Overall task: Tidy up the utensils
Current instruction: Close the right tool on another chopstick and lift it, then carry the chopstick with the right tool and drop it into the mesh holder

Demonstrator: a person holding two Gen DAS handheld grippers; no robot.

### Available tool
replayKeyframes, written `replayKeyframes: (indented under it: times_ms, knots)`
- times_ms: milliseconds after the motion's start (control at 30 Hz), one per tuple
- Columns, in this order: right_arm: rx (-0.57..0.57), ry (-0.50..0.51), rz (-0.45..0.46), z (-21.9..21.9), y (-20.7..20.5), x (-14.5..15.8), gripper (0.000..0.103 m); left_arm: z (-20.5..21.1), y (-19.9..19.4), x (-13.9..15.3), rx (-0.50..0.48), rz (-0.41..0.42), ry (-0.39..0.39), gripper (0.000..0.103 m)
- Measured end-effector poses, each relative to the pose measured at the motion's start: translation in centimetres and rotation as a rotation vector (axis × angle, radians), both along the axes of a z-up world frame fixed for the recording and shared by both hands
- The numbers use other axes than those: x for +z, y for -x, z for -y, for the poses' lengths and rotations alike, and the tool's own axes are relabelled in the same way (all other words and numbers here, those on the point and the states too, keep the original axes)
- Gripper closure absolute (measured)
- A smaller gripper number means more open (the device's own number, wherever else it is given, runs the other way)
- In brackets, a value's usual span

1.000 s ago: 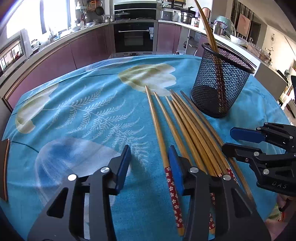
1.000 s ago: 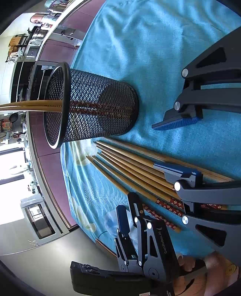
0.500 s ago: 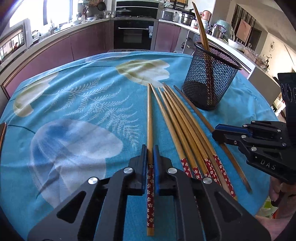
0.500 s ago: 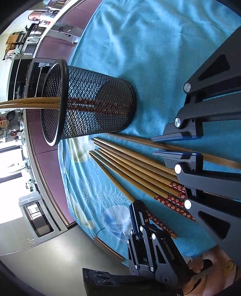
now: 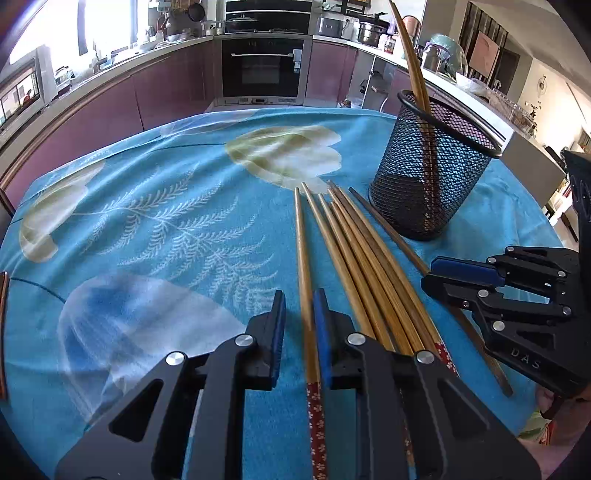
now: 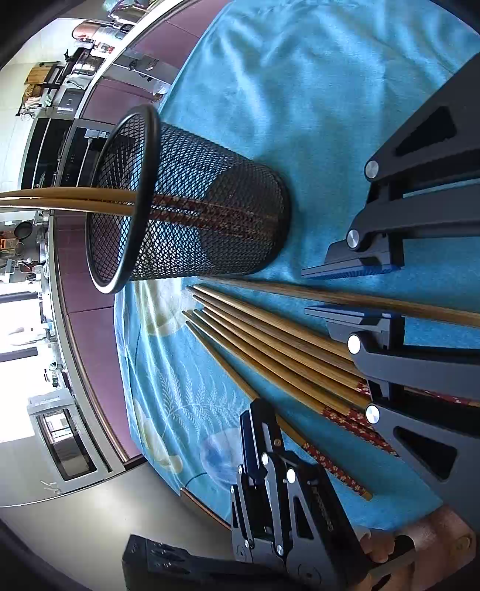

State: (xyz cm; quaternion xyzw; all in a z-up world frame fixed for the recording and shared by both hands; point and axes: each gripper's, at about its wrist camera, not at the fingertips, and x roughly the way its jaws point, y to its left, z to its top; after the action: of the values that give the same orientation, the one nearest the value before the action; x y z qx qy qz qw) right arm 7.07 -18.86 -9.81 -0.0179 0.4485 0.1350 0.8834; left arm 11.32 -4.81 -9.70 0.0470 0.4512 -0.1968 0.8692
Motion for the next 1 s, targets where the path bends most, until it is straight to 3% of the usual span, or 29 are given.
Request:
replayKeyframes:
  times_ms: [233,300,433,700,1000]
  knots:
    - [0.002,-0.003,0.008,-0.3,-0.9,-0.1,0.09,1.1,-1.3,-0.1,-0.016,0.003,-0.025,0.086]
    - [0.001,-0.015,0.003,-0.1,-1.0,0.0,0.096,1.2,-1.6,-0.2,-0.007,-0.003,-0.021,0.094]
    - [-0.008,-0.049,0.0,0.5,-0.7,0.0,0.097,1.4,-1.5,-0.2,0.009,-0.001,-0.008,0.095]
    - [0.003,-0.097,0.03,1.1,0.5,1.3,0.097,0.3,-0.6,0.7,0.023,0.001,0.051,0.095]
    - [0.063,-0.222,0.087,2.2,2.4,3.6,0.097,-1.3,1.6,4.4,-0.013,0.049,0.141,0.095]
